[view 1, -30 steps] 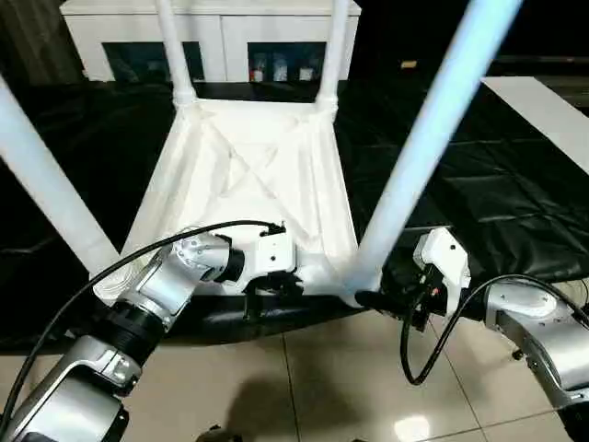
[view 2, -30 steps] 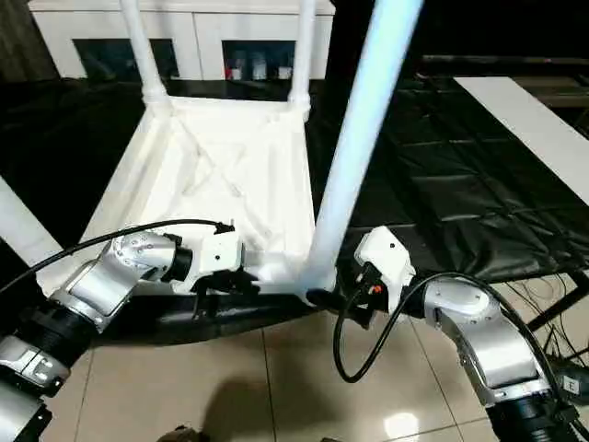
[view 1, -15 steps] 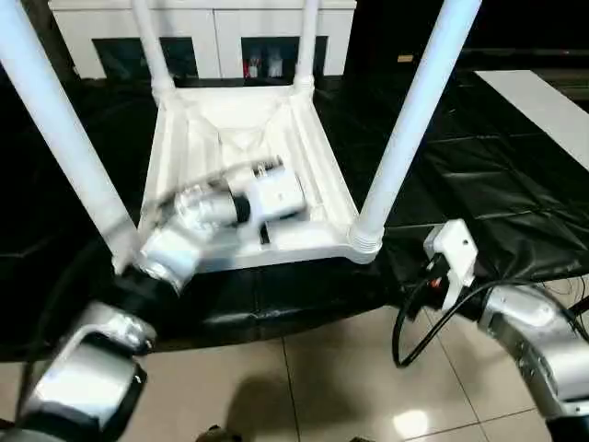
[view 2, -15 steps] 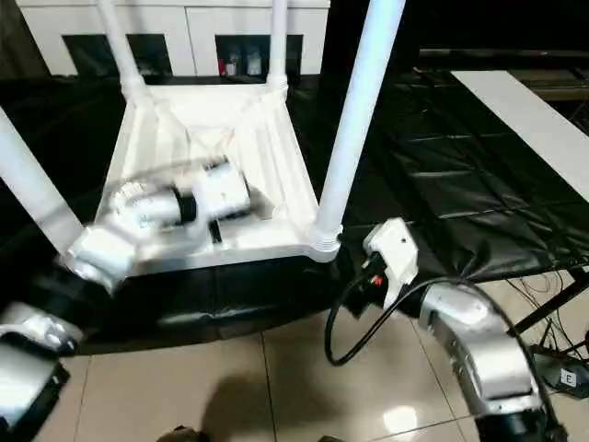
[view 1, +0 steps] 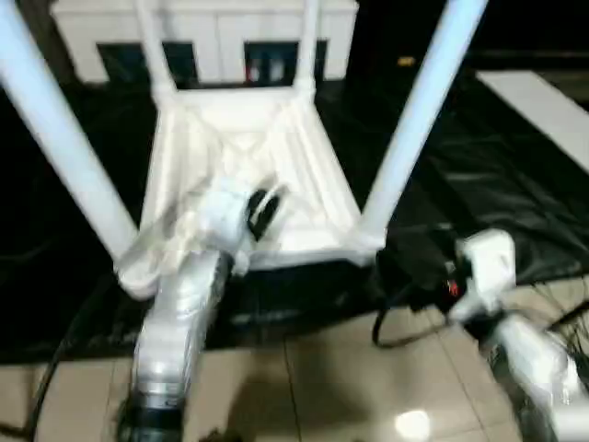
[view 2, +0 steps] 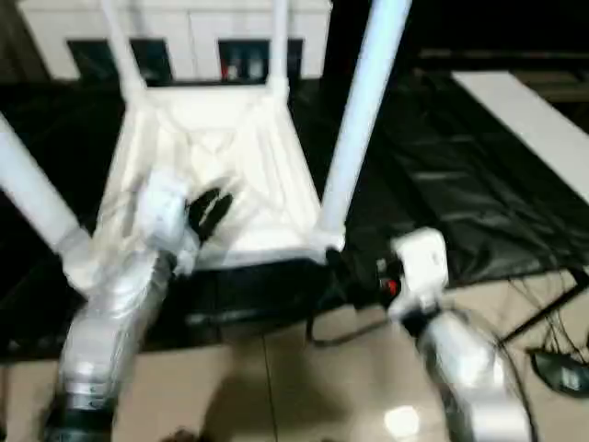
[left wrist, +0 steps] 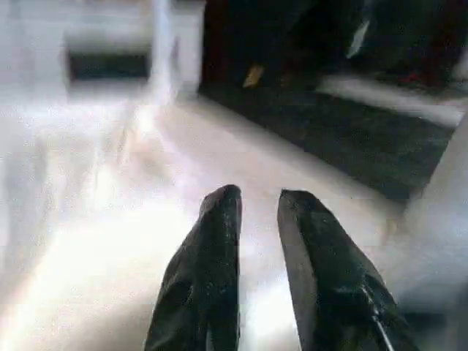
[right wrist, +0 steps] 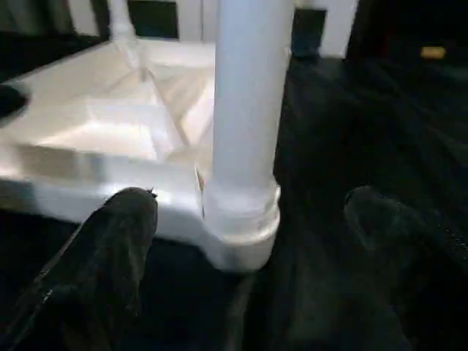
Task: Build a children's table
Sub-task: Rotate leg to tighten
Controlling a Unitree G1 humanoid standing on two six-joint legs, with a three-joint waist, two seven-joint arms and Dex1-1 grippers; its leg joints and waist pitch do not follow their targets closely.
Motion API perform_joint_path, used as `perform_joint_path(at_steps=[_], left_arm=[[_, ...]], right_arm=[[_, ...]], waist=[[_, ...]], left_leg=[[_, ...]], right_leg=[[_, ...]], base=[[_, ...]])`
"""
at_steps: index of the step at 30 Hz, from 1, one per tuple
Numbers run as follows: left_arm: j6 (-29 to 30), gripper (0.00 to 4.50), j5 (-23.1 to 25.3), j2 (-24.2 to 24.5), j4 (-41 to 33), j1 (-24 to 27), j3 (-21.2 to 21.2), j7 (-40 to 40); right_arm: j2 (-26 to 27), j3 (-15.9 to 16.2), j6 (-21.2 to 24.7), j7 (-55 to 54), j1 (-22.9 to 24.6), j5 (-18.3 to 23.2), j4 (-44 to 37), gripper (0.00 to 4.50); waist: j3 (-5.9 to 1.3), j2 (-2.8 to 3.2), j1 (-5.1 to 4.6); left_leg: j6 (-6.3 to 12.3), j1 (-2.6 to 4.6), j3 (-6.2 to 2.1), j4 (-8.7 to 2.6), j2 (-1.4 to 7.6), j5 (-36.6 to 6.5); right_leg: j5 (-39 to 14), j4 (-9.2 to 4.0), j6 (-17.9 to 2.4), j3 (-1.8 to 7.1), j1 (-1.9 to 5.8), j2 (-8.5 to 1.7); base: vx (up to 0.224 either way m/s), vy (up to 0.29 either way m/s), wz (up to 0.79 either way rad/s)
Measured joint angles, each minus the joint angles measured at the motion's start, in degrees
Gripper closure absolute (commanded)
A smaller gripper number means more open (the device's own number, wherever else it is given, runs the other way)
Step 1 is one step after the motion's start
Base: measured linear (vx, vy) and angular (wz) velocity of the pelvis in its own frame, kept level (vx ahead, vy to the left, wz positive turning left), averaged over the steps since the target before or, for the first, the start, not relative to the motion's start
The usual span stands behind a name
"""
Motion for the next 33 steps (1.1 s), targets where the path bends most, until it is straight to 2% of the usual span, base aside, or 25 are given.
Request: perform_joint_path(at_steps=[2, 3, 5, 6, 8, 9, 11, 12, 13, 14, 15, 16, 17, 18, 19, 21, 23, 26, 27, 28, 29, 30, 31, 32, 33], left_arm=[[0.0, 3.42, 1.6, -0.2, -1.2, 0.1, 0.1, 1.8], [-0.1, 3.42, 3.4, -0.2, -2.9, -0.1, 0.1, 3.6], [0.1, 3.42, 5.3, -0.9, -3.9, -1.0, -0.1, 6.4], [0.3, 3.42, 5.9, -1.2, -3.9, -1.5, -0.2, 7.9], [0.7, 3.42, 6.9, -1.3, -3.9, -2.2, -0.1, 9.6], [0.9, 3.42, 7.4, -1.6, -3.8, -2.9, 0.0, 10.7], [1.3, 3.42, 7.2, -2.6, -3.8, -3.7, 0.1, 11.5], [2.2, 3.42, 6.9, -3.2, -3.7, -3.8, -0.2, 11.6], [3.6, 3.42, 6.9, -3.2, -3.6, -3.7, -0.3, 11.5], [4.5, 3.42, 7.0, -3.1, -3.6, -3.2, -0.7, 11.2], [5.6, 3.42, 7.8, -2.5, -3.6, -2.7, -1.9, 11.1], [6.1, 3.42, 8.1, -2.3, -3.6, -2.7, -2.4, 11.0], [6.6, 3.42, 8.4, -2.3, -4.0, -2.7, -3.6, 10.6], [6.7, 3.42, 8.0, -2.3, -4.5, -2.8, -4.0, 10.0], [6.8, 3.42, 7.7, -2.1, -4.6, -2.8, -3.7, 9.9], [6.9, 3.42, 6.8, -1.6, -4.6, -2.3, -2.8, 9.6], [6.9, 3.42, 6.8, -1.3, -4.6, -2.2, -2.4, 9.5], [8.4, 3.42, 5.7, -1.5, -4.8, -2.3, -1.5, 9.7], [8.6, 3.42, 5.3, -1.7, -4.9, -2.4, -1.5, 9.7], [8.7, 3.42, 5.0, -1.6, -5.1, -2.5, -1.4, 9.6], [8.7, 3.42, 4.6, -1.4, -5.1, -2.7, -1.1, 9.4], [8.7, 3.42, 4.2, -1.2, -5.1, -2.7, -0.9, 9.2], [8.7, 3.42, 4.0, -1.1, -5.1, -2.7, -0.7, 9.2], [8.6, 3.42, 3.9, -1.2, -5.0, -2.6, -0.5, 9.2], [8.6, 3.42, 3.7, -1.5, -5.0, -2.7, -0.8, 9.1]], right_arm=[[0.7, 0.3, -0.4, -1.6, 0.0, -1.2, 0.1, 0.0], [1.1, 0.3, -0.9, -2.9, 0.2, -1.9, 0.4, 0.0], [2.9, -0.3, -1.5, -5.0, -0.9, -2.4, 2.7, 0.0], [3.9, -0.8, -1.5, -5.9, -2.2, -2.3, 4.2, 0.0], [4.2, -1.4, -1.4, -6.4, -4.0, -1.8, 5.6, 0.0], [3.8, -2.2, -1.0, -6.4, -5.2, -1.1, 6.1, 0.0], [2.1, -3.0, -0.9, -6.4, -7.6, -1.1, 7.1, 0.0], [1.5, -3.7, -0.7, -6.4, -8.5, -1.1, 7.3, 0.0], [1.1, -3.7, 0.3, -6.2, -9.8, -1.0, 8.4, 0.0], [0.8, -3.7, 1.2, -6.1, -10.4, -1.0, 9.1, 0.0], [0.5, -3.6, 1.5, -6.2, -9.9, -1.4, 9.1, 0.0], [0.3, -3.6, 1.5, -6.2, -9.5, -1.6, 9.1, 0.0], [0.1, -3.5, 1.5, -6.3, -8.9, -1.9, 9.0, 0.0], [0.7, -3.5, 1.8, -6.4, -8.1, -2.3, 8.8, 0.0], [1.3, -3.1, 2.2, -6.5, -7.6, -2.4, 8.7, 0.0], [2.3, -2.1, 2.5, -6.8, -5.6, -2.3, 6.8, 0.0], [2.8, -1.5, 2.8, -6.9, -4.5, -2.0, 6.7, 0.0], [1.8, 0.5, 3.0, -6.1, -3.7, -1.9, 6.5, 0.0], [1.9, 1.5, 3.0, -5.8, -3.7, -1.9, 6.5, 0.0], [2.1, 2.3, 3.0, -5.5, -3.7, -1.9, 6.4, 0.0], [2.7, 2.7, 3.0, -5.4, -3.9, -1.9, 6.4, 0.0], [3.5, 2.9, 3.0, -5.4, -4.0, -2.0, 6.5, 0.0], [3.7, 2.9, 3.0, -5.4, -4.7, -2.0, 6.6, 0.0], [3.5, 2.7, 3.0, -5.4, -5.8, -2.1, 6.7, 0.0], [2.9, 1.9, 3.0, -5.6, -6.5, -2.5, 6.5, 0.0]], waist=[[0.0, -0.19, 0.02], [-0.08, 0.25, -0.47], [-0.02, 0.48, -1.47], [0.24, 1.1, -2.14], [0.64, 1.73, -2.61], [0.69, 1.57, -2.81], [0.35, 0.91, -2.66], [0.17, 0.68, -2.48], [0.36, 0.52, -1.98], [0.42, 0.23, -1.03], [0.32, 0.08, -0.27], [0.25, 0.02, -0.06], [0.06, -0.15, -0.05], [-0.22, 0.5, 0.26], [-0.02, -0.07, 0.41], [-0.08, -0.01, 1.09], [0.04, 0.06, 1.35], [0.71, 0.88, 1.54], [0.8, 1.59, 1.27], [0.83, 1.69, 1.01], [0.83, 1.41, 0.83], [0.62, 0.55, -0.45], [0.18, -0.33, -1.0], [-0.45, -1.62, -1.43], [-0.72, -1.05, -1.21]], left_leg=[[0.01, -0.23, -0.18, -0.04, -0.07, 0.0], [0.06, -0.96, -1.74, -0.04, -0.56, 0.0], [0.05, -1.21, -3.85, -0.15, -0.96, 0.0], [-0.03, -1.48, -5.55, -0.03, -1.15, 0.1], [-0.31, -1.52, -8.42, -0.03, -1.85, 0.2], [-0.78, -1.6, -10.05, -0.06, -2.62, 0.5], [-1.4, -1.85, -12.26, -0.48, -3.87, 0.9], [-1.34, -1.68, -13.26, -1.3, -4.4, 0.8], [0.15, -1.68, -11.95, 0.33, -3.81, -0.4], [2.31, -1.99, -9.42, 5.75, -3.27, -2.9], [4.44, -1.71, -6.25, 12.15, -3.99, -4.1], [5.07, -0.69, -5.34, 11.9, -4.85, -4.5], [5.91, 1.56, -3.91, 7.79, -6.68, -5.0], [5.49, 3.15, -3.85, 3.43, -7.02, -6.1], [5.46, 3.01, -3.64, 2.59, -6.67, -5.7], [4.79, 2.67, -3.51, 2.12, -5.3, -4.9], [4.53, 3.35, -2.74, 1.73, -4.73, -5.0], [3.95, 6.06, -1.26, 0.87, -3.78, -5.5], [3.12, 6.81, -1.05, 0.62, -2.86, -5.9], [1.88, 7.23, -1.14, 0.46, -2.43, -6.4], [1.43, 7.52, -1.26, 0.67, -2.36, -6.5], [1.21, 7.77, -1.09, 0.87, -2.95, -6.5], [0.96, 7.82, -0.85, 0.94, -3.35, -6.6], [0.84, 7.48, -0.58, 1.18, -3.65, -6.9], [3.12, 6.45, -1.92, 2.22, -4.05, -8.2]], right_leg=[[0.1, -0.09, 0.3, -0.18, 0.21, -0.04], [0.1, -0.65, 0.4, -1.74, 0.77, -0.56], [0.2, -1.49, 0.2, -3.74, 1.85, -0.84], [0.1, -1.58, -0.3, -4.75, 2.69, -0.66], [-1.6, 0.15, -3.8, -4.61, 3.25, 0.74], [-3.3, 2.45, -6.5, -3.72, 3.23, 1.54], [-4.9, 4.29, -6.3, -2.99, 3.16, 2.12], [-4.9, 3.96, -6.1, -3.15, 2.97, 2.7], [-4.5, 3.38, -6.5, -3.34, 2.97, 3.17], [-4.4, 3.36, -6.5, -3.28, 3.33, 3.07], [-4.0, 2.98, -5.9, -2.83, 3.72, 3.12], [-3.8, 2.72, -5.1, -2.36, 3.67, 3.18], [-3.4, 2.26, -5.0, -1.69, 3.1, 3.92], [-2.6, 1.31, -5.3, -1.73, 2.72, 5.24], [-1.9, 0.66, -5.3, -1.84, 2.5, 5.45], [-1.2, -0.24, -5.2, -2.73, 2.2, 6.02], [-1.6, -0.52, -5.8, -3.18, 2.83, 5.97], [-1.8, -2.43, -6.0, -4.03, 5.13, 5.9], [-1.8, -3.38, -5.9, -5.54, 6.31, 5.56], [-2.9, -2.85, -4.4, -6.88, 6.9, 4.64], [-5.0, 0.61, -2.6, -6.16, 6.56, 4.09], [-5.7, 4.04, -2.3, -4.15, 5.58, 2.16], [-5.7, 4.34, -2.6, -2.58, 5.59, 0.44], [-6.5, 3.17, -1.2, -1.44, 6.01, -0.55], [-6.5, 2.31, -1.1, -1.35, 6.26, 0.35]], base=[[-0.033, -0.006, 0.02], [-0.057, -0.007, 0.33], [-0.044, -0.012, 0.45], [-0.039, -0.038, 0.54], [-0.04, -0.05, 0.54], [-0.033, -0.13, 0.67], [-0.039, -0.169, 0.7], [-0.104, -0.246, 0.63], [-0.104, -0.246, 0.63], [-0.068, -0.235, 0.24], [0.02, -0.188, 0.04], [0.02, -0.188, 0.04], [-0.017, -0.175, 0.27], [-0.051, -0.17, 0.33], [-0.051, -0.17, 0.33], [-0.045, -0.154, 0.21], [-0.025, -0.108, 0.13], [0.0, 0.0, 0.0], [-0.008, 0.051, -0.08], [-0.008, 0.051, -0.08], [0.062, 0.062, -0.14], [0.092, 0.005, -0.02], [0.092, 0.005, -0.02], [0.094, -0.039, 0.03], [0.096, -0.046, -0.05]])
